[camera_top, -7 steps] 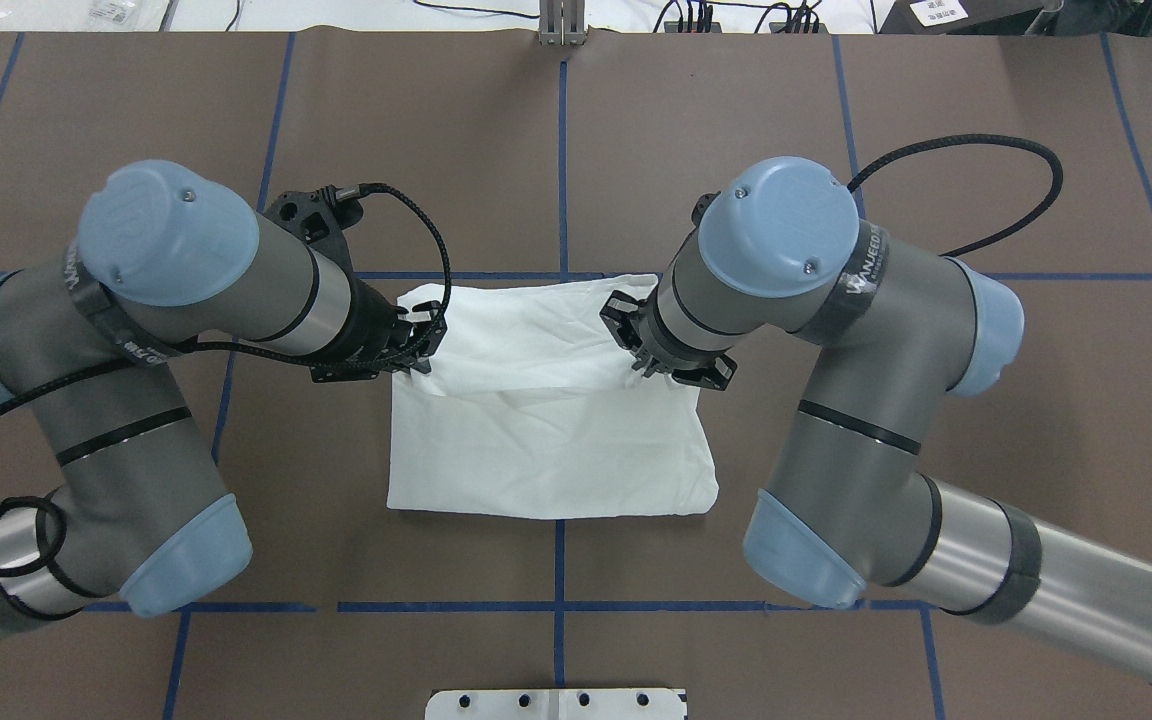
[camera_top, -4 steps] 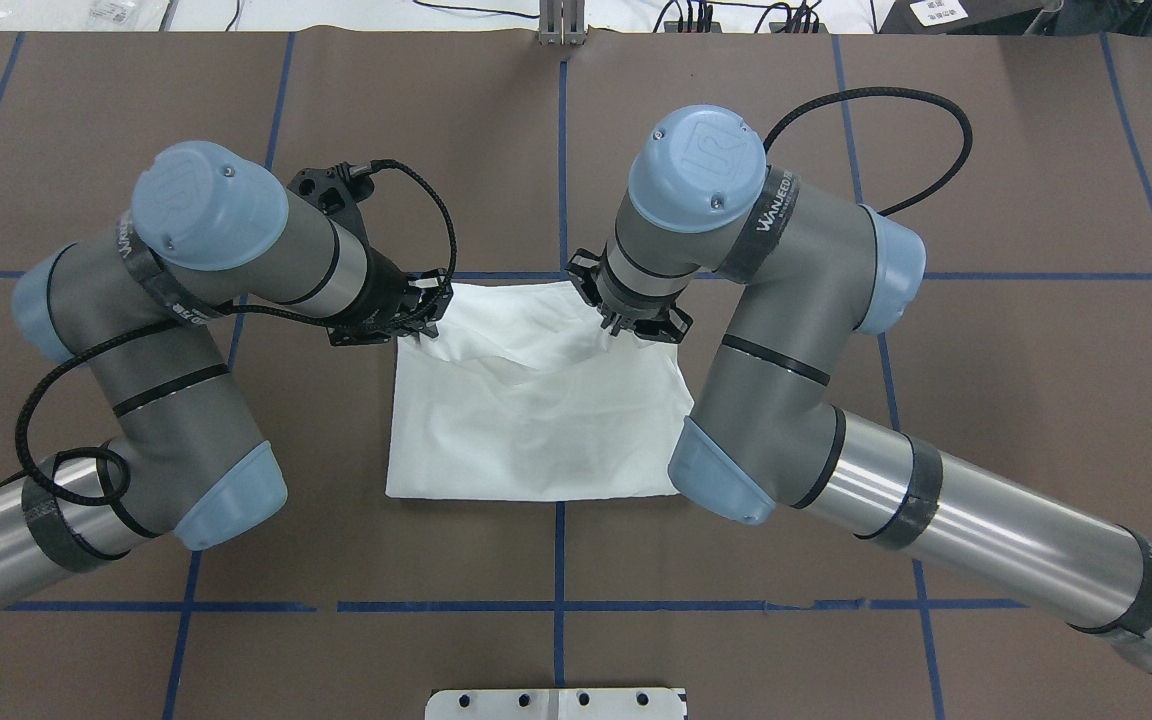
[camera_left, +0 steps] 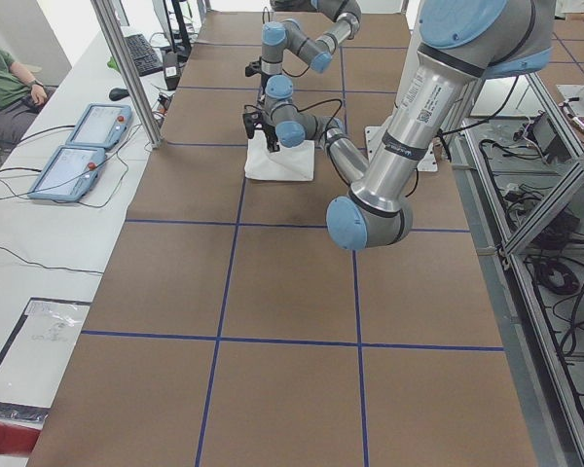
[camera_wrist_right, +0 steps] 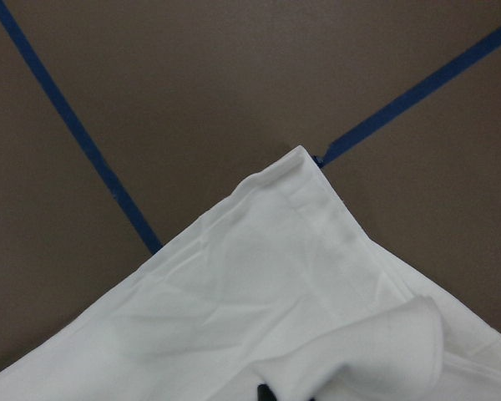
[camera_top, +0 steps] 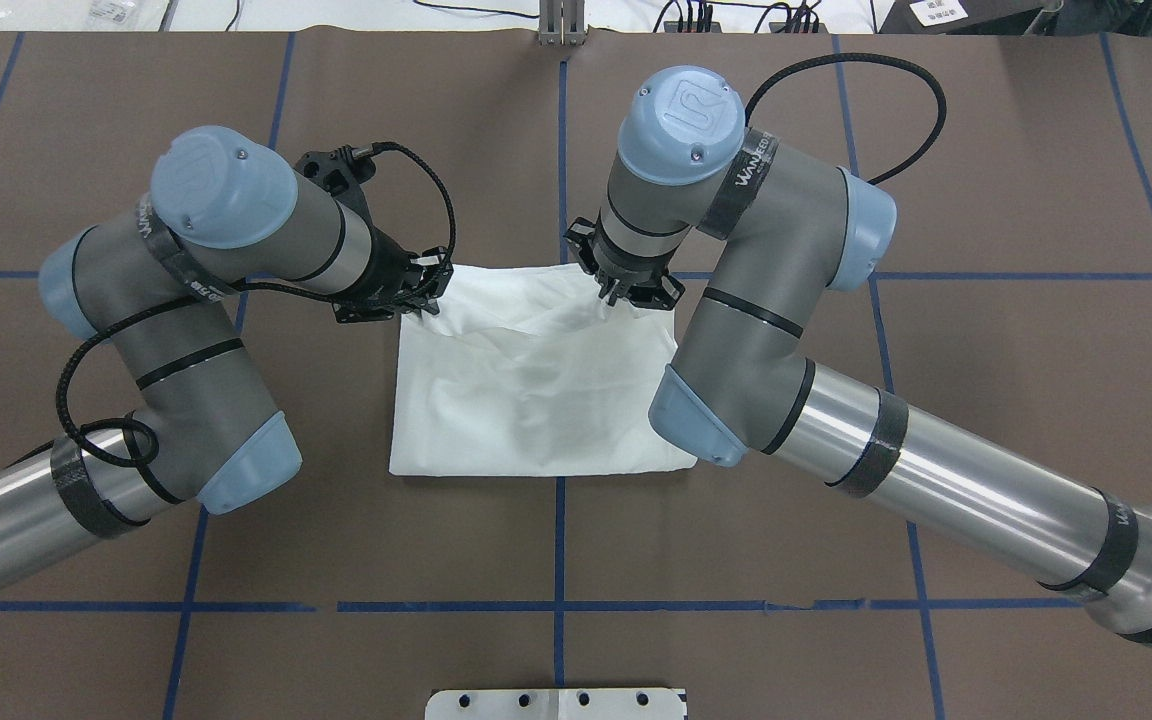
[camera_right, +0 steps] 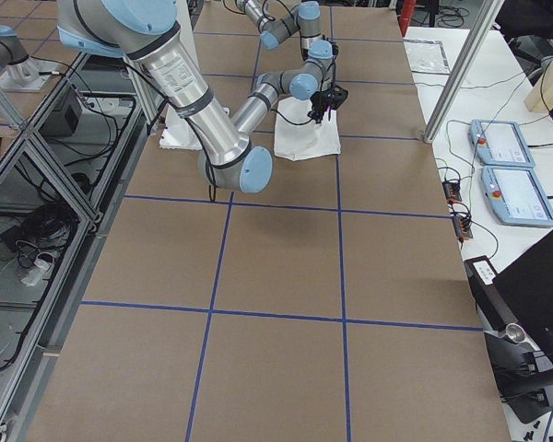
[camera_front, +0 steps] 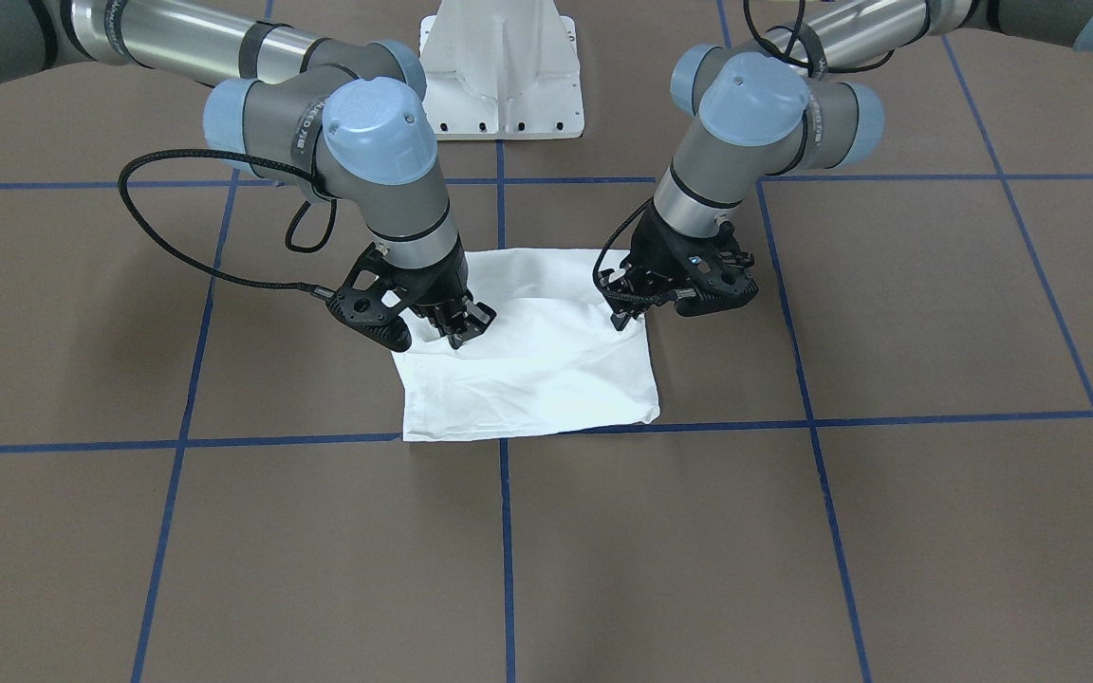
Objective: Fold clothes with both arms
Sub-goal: 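Lower the folded edge onto the far edge and open both grippers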
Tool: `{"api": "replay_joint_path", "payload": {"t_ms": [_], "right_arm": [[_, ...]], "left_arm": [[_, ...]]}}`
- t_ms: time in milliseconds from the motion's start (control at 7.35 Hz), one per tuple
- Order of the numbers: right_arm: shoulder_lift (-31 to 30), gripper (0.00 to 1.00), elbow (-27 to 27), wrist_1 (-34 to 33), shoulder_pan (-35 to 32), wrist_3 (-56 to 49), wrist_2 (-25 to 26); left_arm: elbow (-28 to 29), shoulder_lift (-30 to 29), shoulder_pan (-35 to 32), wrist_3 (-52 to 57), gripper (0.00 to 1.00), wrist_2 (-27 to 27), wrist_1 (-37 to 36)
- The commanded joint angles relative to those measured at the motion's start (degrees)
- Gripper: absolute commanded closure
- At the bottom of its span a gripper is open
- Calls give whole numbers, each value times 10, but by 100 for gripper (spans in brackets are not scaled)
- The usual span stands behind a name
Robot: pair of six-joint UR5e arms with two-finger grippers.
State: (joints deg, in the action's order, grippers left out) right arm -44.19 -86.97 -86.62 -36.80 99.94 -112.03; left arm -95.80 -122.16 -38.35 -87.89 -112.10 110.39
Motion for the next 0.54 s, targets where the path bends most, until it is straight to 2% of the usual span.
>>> {"api": "replay_joint_path", "payload": {"t_ms": [0,408], "right_arm": [[2,0,21,36,-6,4,-6],[-3,0,32,46,-32,0,-46]], "left_arm": [[13,-9,-4,-5,1,2,7],[20,-10,-30,0,0,-2,5]]}}
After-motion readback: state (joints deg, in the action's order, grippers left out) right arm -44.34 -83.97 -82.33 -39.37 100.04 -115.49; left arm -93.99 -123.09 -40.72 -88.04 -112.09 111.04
